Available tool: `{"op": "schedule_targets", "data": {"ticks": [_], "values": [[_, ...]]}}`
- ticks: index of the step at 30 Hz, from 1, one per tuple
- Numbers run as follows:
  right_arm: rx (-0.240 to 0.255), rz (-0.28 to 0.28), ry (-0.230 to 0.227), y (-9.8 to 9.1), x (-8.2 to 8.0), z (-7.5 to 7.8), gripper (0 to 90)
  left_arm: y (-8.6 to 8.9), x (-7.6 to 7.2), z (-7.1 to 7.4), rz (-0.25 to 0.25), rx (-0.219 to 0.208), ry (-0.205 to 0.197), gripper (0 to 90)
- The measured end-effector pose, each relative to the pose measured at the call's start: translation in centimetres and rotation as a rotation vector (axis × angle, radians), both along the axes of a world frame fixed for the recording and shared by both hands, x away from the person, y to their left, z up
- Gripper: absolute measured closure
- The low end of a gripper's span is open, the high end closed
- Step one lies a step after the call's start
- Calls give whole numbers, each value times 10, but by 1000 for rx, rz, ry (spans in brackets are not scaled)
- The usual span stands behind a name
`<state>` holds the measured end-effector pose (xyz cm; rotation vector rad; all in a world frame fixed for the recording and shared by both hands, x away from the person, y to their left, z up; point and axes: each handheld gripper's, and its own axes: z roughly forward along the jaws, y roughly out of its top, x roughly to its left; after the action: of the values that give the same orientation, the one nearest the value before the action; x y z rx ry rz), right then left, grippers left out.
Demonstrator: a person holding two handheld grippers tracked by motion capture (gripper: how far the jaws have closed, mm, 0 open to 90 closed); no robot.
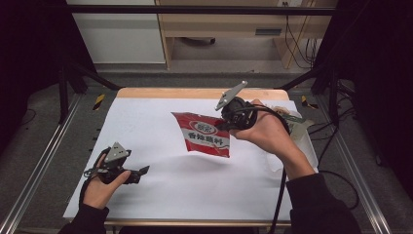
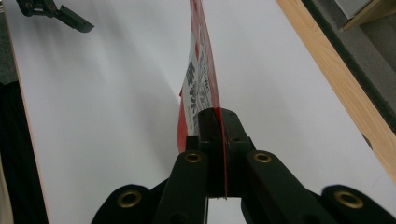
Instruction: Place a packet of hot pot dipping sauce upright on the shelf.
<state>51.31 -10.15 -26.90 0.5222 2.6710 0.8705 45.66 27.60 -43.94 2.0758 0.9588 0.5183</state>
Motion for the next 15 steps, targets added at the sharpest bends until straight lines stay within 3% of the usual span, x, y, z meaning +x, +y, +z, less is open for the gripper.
{"op": "schedule_targets", "data": {"ticks": [3,15], "values": [[2,-5,0,-6,-1,1,900,1,1,-4,9,25,11,82],[0,-27,-4,-23,-5,8,900,7,3,-9,36,24,17,78]]}}
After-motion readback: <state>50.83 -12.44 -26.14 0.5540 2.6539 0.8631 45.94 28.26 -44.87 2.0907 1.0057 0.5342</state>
